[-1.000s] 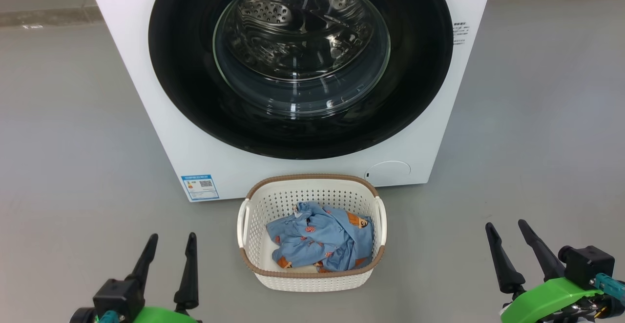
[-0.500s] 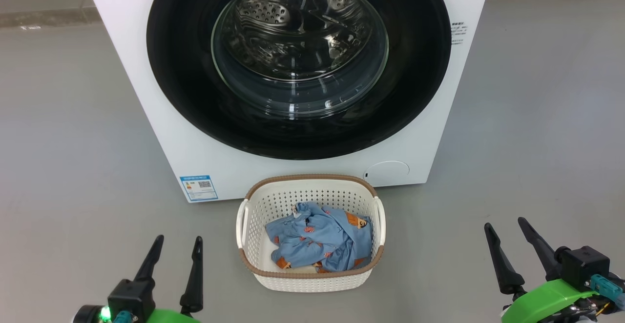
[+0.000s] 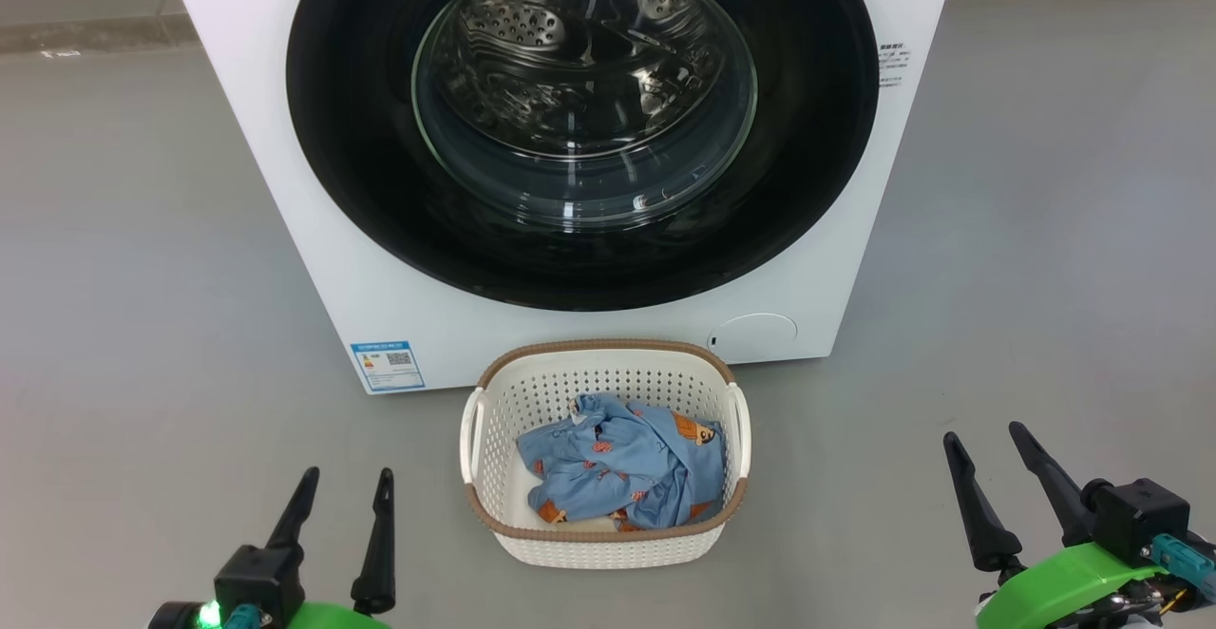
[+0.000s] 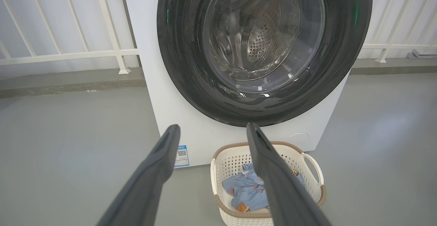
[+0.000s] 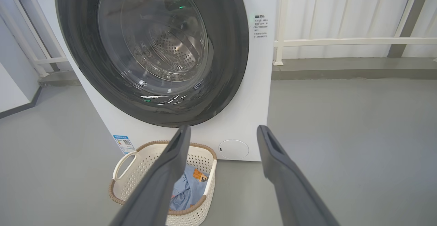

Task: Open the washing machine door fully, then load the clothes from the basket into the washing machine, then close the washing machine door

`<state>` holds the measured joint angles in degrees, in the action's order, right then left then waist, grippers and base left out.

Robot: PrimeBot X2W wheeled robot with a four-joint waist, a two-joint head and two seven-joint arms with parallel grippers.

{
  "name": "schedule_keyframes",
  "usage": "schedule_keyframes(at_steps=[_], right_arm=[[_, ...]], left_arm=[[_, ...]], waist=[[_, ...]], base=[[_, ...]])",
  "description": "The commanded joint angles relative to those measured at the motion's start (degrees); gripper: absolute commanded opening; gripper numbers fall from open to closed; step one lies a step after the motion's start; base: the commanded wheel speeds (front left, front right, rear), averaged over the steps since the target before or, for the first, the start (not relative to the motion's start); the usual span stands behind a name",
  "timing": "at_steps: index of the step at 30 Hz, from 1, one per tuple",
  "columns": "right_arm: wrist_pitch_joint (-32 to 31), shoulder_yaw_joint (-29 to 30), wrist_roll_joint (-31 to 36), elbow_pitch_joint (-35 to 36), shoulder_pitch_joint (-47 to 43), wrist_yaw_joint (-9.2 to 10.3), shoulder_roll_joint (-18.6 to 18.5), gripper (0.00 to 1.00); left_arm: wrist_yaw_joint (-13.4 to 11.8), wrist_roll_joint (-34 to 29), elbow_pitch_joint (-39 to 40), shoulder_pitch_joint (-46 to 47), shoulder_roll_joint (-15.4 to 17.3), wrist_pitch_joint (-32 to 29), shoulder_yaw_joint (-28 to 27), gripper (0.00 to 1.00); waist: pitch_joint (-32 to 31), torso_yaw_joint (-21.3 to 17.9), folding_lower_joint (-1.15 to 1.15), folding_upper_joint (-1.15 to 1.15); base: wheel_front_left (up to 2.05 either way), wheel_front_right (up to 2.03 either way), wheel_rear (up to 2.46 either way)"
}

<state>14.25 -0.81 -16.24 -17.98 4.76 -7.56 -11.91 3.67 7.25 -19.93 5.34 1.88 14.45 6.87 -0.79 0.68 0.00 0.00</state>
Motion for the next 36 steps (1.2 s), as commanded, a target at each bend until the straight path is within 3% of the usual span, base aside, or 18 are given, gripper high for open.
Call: schedule_keyframes(at_steps=[1, 22, 36], right_arm=[[0.74, -0.96, -0.03, 1.53, 1.57, 0.08, -0.81, 1.00], [0.74, -0.75, -0.54, 1.89, 1.58, 0.08, -0.64, 1.00], [0.74, -0.45, -0.79, 1.94, 1.57, 0.08, -0.62, 1.00]], left_arm=[[-0.79, 0.72, 0.81, 2.69, 1.00, 0.55, -1.65, 1.00], [-1.42, -0.36, 1.31, 2.78, 1.00, 0.55, -1.49, 1.00], [-1.56, -0.98, 1.48, 3.04, 1.00, 0.55, -1.72, 1.00]], waist=[[0.02, 0.01, 0.00, 0.00], [0.09, -0.11, 0.00, 0.00], [0.31, -0.02, 0.00, 0.00]], base=[[0.00, 0.00, 0.00], [0.09, -0.01, -0.07], [1.12, 0.54, -1.66]])
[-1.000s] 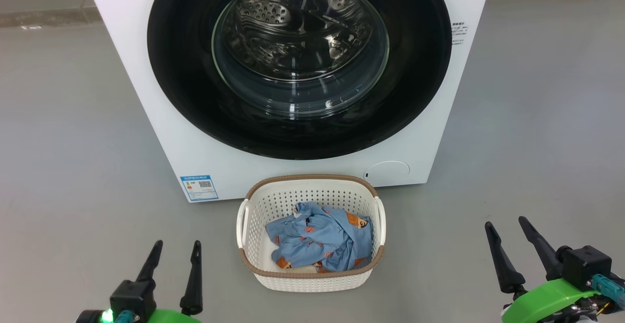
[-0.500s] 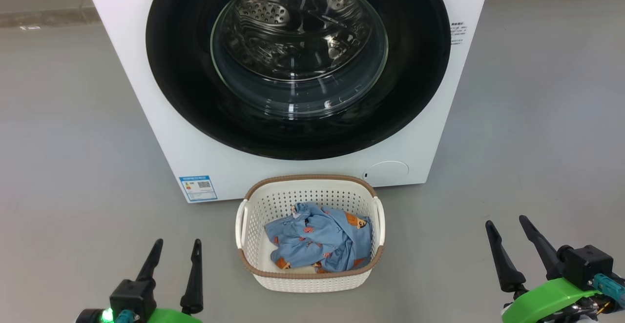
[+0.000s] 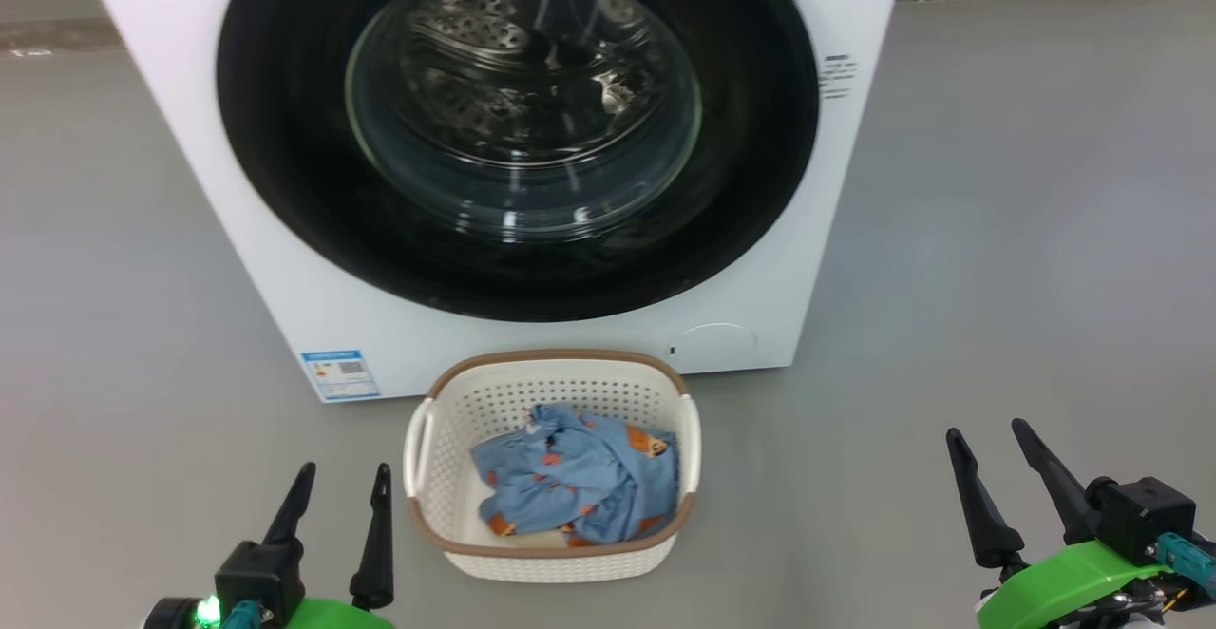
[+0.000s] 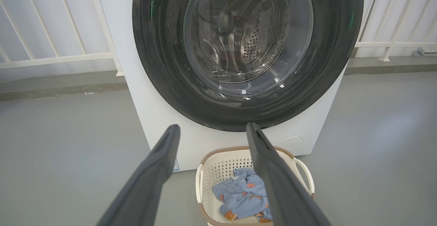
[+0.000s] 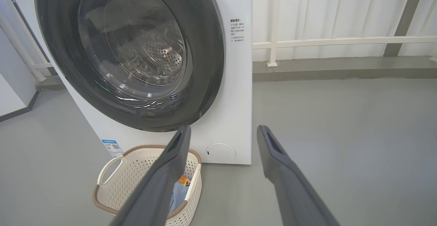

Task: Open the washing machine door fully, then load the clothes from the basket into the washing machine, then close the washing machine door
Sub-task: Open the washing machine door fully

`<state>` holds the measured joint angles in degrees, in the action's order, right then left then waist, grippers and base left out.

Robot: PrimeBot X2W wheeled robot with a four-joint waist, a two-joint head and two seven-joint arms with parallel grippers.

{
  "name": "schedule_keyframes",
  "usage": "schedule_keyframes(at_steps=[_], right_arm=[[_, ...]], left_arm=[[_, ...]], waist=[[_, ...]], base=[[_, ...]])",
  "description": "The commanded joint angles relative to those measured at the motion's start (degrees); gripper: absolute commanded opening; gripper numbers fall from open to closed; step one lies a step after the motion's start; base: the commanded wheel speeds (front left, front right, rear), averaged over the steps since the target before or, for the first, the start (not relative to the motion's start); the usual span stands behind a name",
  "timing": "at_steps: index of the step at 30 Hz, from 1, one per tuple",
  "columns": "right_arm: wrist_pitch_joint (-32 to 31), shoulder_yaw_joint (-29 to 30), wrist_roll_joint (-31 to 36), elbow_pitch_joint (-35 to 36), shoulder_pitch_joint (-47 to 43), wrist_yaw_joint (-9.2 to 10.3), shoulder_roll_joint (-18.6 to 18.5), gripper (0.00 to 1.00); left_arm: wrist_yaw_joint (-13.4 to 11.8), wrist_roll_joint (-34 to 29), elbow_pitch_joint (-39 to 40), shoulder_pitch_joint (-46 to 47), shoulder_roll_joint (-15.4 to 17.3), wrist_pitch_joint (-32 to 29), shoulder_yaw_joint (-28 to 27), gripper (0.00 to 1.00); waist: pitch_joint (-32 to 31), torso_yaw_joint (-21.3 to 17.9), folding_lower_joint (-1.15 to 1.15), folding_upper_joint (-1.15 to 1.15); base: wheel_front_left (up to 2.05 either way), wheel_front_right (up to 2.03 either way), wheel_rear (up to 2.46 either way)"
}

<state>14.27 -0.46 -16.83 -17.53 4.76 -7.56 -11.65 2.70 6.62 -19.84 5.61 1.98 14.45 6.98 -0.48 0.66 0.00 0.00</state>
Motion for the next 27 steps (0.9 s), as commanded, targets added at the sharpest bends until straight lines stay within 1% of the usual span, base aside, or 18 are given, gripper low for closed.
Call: schedule_keyframes(at_steps=[1, 10, 15, 21, 27], right_arm=[[0.73, -0.77, -0.21, 1.50, 1.57, 0.08, -0.87, 1.00], [0.73, -0.61, -0.23, 1.69, 1.47, 0.08, -0.61, 1.00], [0.73, -0.56, -0.33, 1.66, 1.56, 0.08, -0.60, 1.00], [0.73, -0.48, -0.41, 1.59, 1.62, 0.08, -0.61, 1.00], [0.73, -0.42, -0.40, 1.62, 1.49, 0.08, -0.53, 1.00]], left_arm=[[-0.60, -0.38, 1.42, 2.76, 0.90, 0.55, -1.83, 1.00], [-0.43, 0.09, 1.94, 2.73, 0.90, 0.55, -1.86, 1.00], [-0.02, 0.25, 2.77, 2.71, 0.90, 0.55, -1.98, 1.00], [0.05, -0.08, 2.97, 2.51, 0.90, 0.55, -2.25, 1.00], [0.05, -0.17, 2.89, 2.30, 0.90, 0.55, -2.23, 1.00]], waist=[[-0.01, 0.04, 0.00, 0.00], [-0.07, 0.07, 0.00, 0.00], [0.04, 0.02, 0.00, 0.00], [0.03, -0.11, 0.00, 0.00], [-0.11, -0.22, 0.00, 0.00]], base=[[1.49, 0.93, -2.42], [1.51, 0.90, -2.41], [1.07, 0.75, -1.82], [0.48, 0.48, -0.96], [0.06, 0.06, -0.13]])
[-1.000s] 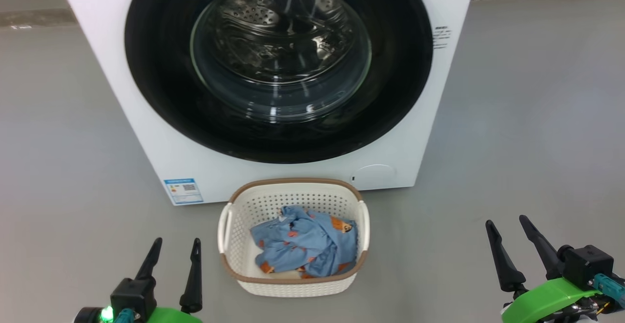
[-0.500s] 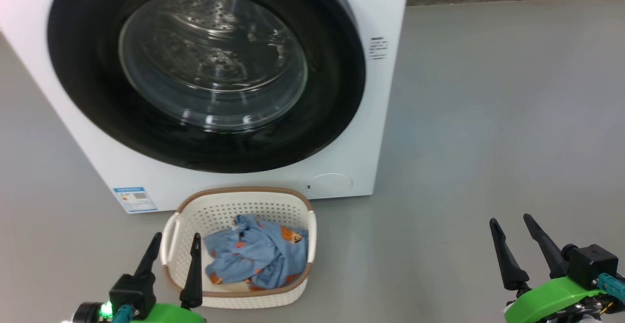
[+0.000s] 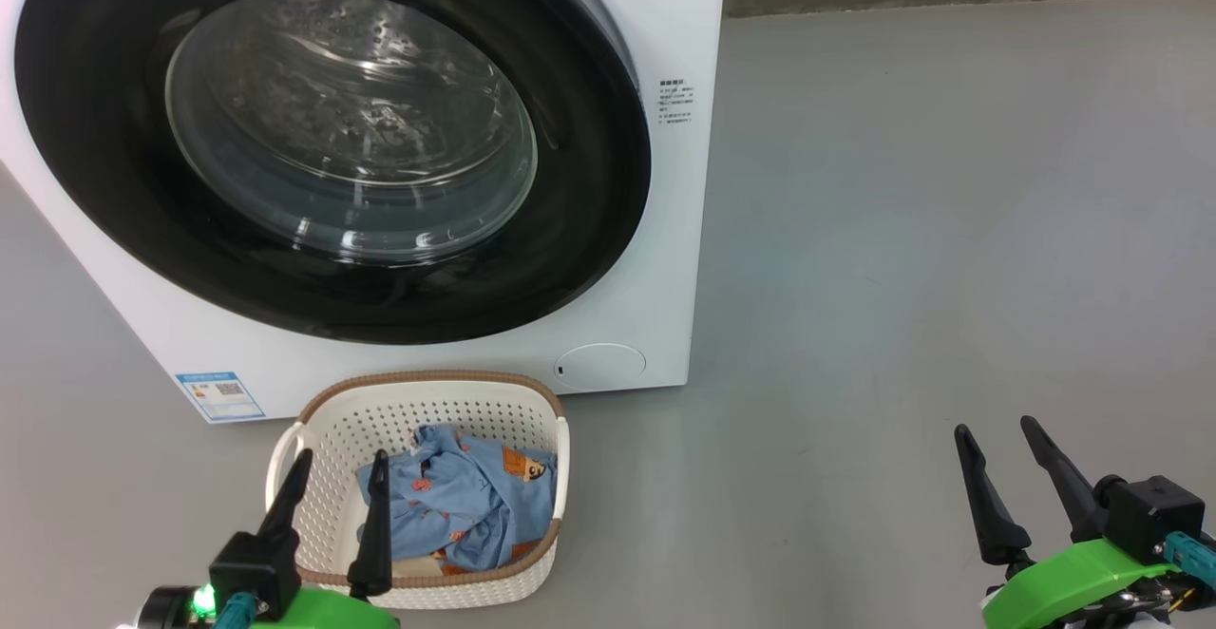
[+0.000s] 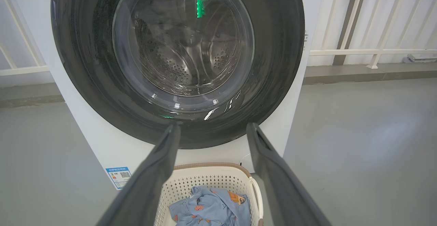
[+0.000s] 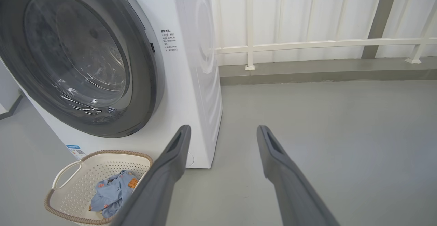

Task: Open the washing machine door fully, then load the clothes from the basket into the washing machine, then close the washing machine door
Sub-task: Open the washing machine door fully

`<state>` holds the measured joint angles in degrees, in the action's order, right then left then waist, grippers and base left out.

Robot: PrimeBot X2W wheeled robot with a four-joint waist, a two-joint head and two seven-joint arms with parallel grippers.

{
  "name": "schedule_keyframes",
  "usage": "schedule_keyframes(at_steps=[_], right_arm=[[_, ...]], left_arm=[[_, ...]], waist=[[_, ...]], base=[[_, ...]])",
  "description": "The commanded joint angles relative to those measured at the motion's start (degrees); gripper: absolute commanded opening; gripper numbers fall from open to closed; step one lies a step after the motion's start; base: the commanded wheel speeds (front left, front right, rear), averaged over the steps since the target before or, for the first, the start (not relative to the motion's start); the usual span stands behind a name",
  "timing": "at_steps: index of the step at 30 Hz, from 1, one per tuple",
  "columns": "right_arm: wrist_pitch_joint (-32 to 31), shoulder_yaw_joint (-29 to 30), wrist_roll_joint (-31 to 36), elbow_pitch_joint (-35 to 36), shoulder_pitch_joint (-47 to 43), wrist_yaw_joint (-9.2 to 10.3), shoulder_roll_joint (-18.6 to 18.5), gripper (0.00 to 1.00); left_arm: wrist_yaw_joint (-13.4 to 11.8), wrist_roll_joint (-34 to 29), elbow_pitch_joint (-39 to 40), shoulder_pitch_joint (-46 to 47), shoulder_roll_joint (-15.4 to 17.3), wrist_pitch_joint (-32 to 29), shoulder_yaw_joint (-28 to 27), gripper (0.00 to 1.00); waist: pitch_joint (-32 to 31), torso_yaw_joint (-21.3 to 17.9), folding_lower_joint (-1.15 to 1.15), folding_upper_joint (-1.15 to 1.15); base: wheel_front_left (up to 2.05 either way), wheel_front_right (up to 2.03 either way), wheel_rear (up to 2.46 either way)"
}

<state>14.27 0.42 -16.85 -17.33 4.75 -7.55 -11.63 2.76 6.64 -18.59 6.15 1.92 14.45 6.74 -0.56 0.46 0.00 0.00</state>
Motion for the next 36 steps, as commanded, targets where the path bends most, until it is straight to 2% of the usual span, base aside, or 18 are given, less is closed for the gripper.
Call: schedule_keyframes(at_steps=[1, 18, 19, 20, 21, 36], right_arm=[[0.73, -1.30, -0.36, 1.44, 1.48, 0.06, -0.56, 1.00], [0.73, -1.34, -0.53, 1.37, 1.57, 0.06, -0.58, 1.00], [0.73, -1.34, -0.55, 1.37, 1.56, 0.06, -0.57, 0.81], [0.73, -1.30, -0.57, 1.37, 1.55, 0.06, -0.56, 0.22], [0.73, -1.40, -0.73, 1.32, 1.54, 0.06, -0.52, 0.00], [0.73, -3.00, -3.37, 0.38, 2.02, 0.06, -1.61, 0.00]], left_arm=[[-0.03, -0.22, 1.64, 1.73, 0.96, 0.55, -1.96, 1.00], [-0.35, -0.05, 1.56, 1.69, 0.96, 0.55, -1.68, 1.00], [-0.39, -0.05, 1.57, 1.69, 0.96, 0.55, -1.68, 1.00], [-0.42, -0.07, 1.55, 1.70, 0.96, 0.55, -1.65, 1.00], [-0.43, -0.05, 1.54, 1.70, 0.96, 0.55, -1.63, 1.00], [-0.42, -0.02, 2.08, 1.77, 0.96, 0.55, -1.48, 1.00]], waist=[[-0.03, -0.03, 0.00, 0.00], [-0.08, -0.22, 0.00, 0.00], [-0.08, -0.23, 0.00, 0.00], [-0.07, -0.21, 0.00, 0.00], [-0.06, -0.21, 0.00, 0.00], [0.59, -0.02, 0.00, 0.00]], base=[[0.00, 0.00, 0.00], [0.00, 0.00, 0.00], [0.00, 0.00, 0.00], [0.00, 0.00, 0.00], [0.00, 0.00, 0.00], [0.00, 0.00, 0.00]])
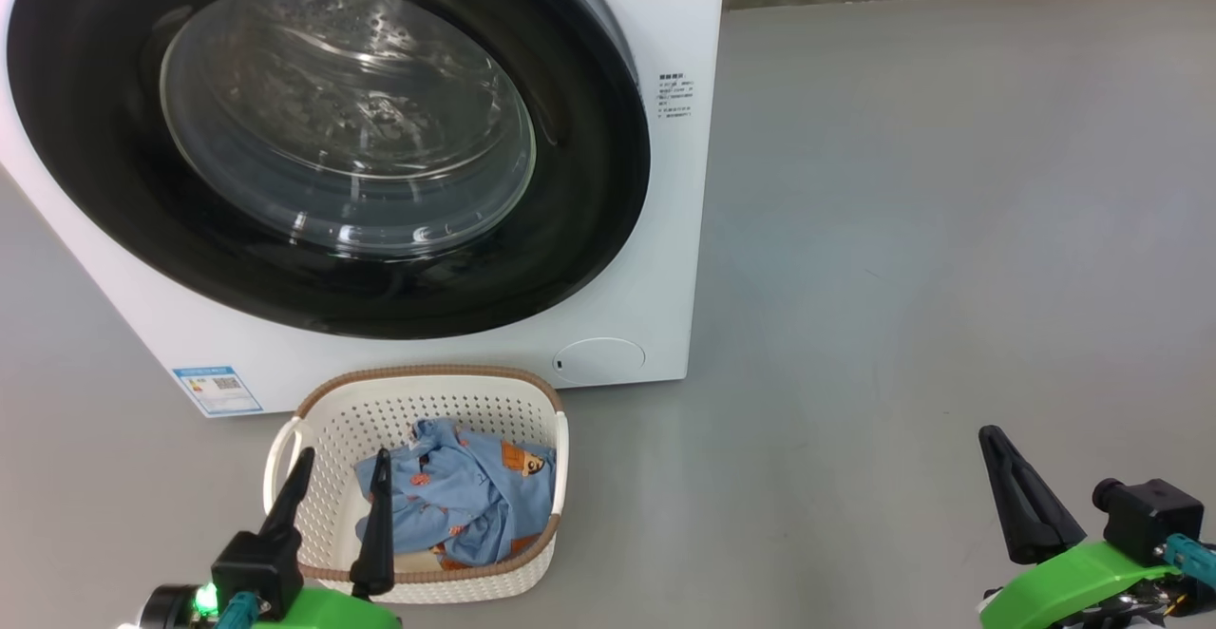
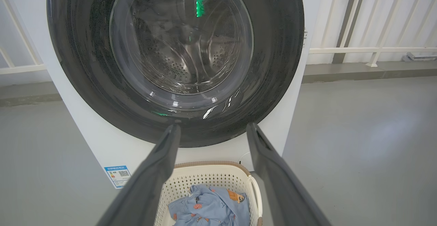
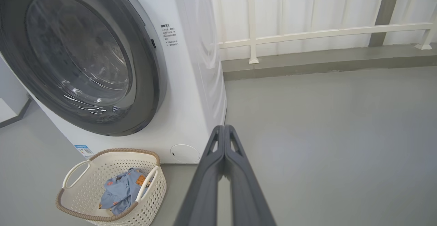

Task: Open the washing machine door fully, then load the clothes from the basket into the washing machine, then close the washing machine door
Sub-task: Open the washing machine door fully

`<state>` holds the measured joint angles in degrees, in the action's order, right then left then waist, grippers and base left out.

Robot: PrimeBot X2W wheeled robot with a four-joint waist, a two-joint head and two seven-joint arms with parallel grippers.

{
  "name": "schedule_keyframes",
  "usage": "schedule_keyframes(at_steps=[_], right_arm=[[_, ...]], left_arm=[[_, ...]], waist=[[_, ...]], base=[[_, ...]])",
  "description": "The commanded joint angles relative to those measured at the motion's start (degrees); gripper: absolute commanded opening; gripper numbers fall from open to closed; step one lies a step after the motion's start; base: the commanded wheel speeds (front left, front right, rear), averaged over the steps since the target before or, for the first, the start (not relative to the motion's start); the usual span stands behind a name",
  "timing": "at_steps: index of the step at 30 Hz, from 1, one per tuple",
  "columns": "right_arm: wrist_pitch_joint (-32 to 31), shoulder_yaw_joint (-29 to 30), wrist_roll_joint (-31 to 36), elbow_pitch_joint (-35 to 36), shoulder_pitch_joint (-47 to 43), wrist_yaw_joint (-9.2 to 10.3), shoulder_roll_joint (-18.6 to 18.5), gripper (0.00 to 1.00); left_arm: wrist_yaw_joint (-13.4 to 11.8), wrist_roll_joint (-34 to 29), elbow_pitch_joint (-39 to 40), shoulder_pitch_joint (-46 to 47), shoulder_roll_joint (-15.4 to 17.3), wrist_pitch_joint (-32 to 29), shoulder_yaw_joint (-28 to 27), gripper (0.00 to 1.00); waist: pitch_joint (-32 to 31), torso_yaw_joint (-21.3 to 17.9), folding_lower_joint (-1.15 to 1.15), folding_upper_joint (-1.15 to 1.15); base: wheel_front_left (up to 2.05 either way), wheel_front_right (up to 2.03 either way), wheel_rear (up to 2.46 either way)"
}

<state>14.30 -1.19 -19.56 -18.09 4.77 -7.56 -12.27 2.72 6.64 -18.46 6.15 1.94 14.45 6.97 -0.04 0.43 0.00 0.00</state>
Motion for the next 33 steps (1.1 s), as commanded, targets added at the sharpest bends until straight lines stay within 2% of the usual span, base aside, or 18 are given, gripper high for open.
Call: schedule_keyframes(at_steps=[1, 7, 10, 12, 13, 16, 23, 27, 33], right_arm=[[0.70, -1.45, -1.42, 0.97, 2.14, 0.08, -0.92, 0.00], [0.70, -2.89, -9.12, -0.29, 4.33, 0.08, -1.26, 0.00], [0.70, -4.68, -15.68, -1.35, 6.44, 0.08, -1.96, 0.00], [0.40, -6.03, -22.62, -1.95, 8.04, 0.08, -2.10, 0.00], [0.40, -6.03, -22.62, -1.95, 8.04, 0.08, -2.10, 0.00], [-1.71, -7.68, -32.43, -2.66, 10.37, 0.08, -3.25, 0.00], [-9.41, -9.38, -52.45, -3.37, 15.86, 0.08, -5.05, 0.00], [-15.14, -7.79, -62.87, -4.32, 19.75, 0.08, -4.66, 0.00], [-24.23, -4.14, -74.74, -7.52, 26.65, 0.08, -3.44, 0.00]], left_arm=[[-0.41, -0.06, 2.04, 1.76, 0.94, 0.55, -1.67, 1.00], [-0.53, 0.22, 2.70, 2.28, 0.94, 0.55, -1.25, 1.00], [-0.63, 0.16, 3.21, 3.05, 0.94, 0.55, -0.82, 1.00], [-0.76, 0.16, 3.47, 3.57, 0.94, 0.55, -0.43, 1.00], [-0.76, 0.16, 3.47, 3.57, 0.94, 0.55, -0.43, 1.00], [-1.04, 0.91, 3.55, 4.33, 0.94, 0.55, 0.14, 1.00], [-1.71, 1.07, 4.06, 5.71, 0.94, 0.55, 1.39, 1.00], [-1.84, 1.09, 4.51, 6.67, 0.94, 0.55, 1.95, 1.00], [-2.23, 1.10, 5.35, 8.42, 0.94, 0.55, 3.11, 1.00]], waist=[[0.15, 0.04, 0.00, 0.00], [1.72, 0.32, 0.00, 0.00], [3.15, 0.69, 0.00, 0.00], [4.00, 1.03, 0.00, 0.00], [4.00, 1.03, 0.00, 0.00], [5.16, 1.67, 0.00, 0.00], [7.41, 2.88, 0.00, 0.00], [9.16, 3.56, 0.00, 0.00], [12.23, 4.76, 0.00, 0.00]], base=[[0.00, 0.00, 0.00], [0.00, 0.00, 0.00], [0.00, 0.00, 0.00], [0.00, 0.00, 0.00], [0.00, 0.00, 0.00], [0.00, 0.00, 0.00], [0.00, 0.00, 0.00], [0.00, 0.00, 0.00], [0.00, 0.00, 0.00]])
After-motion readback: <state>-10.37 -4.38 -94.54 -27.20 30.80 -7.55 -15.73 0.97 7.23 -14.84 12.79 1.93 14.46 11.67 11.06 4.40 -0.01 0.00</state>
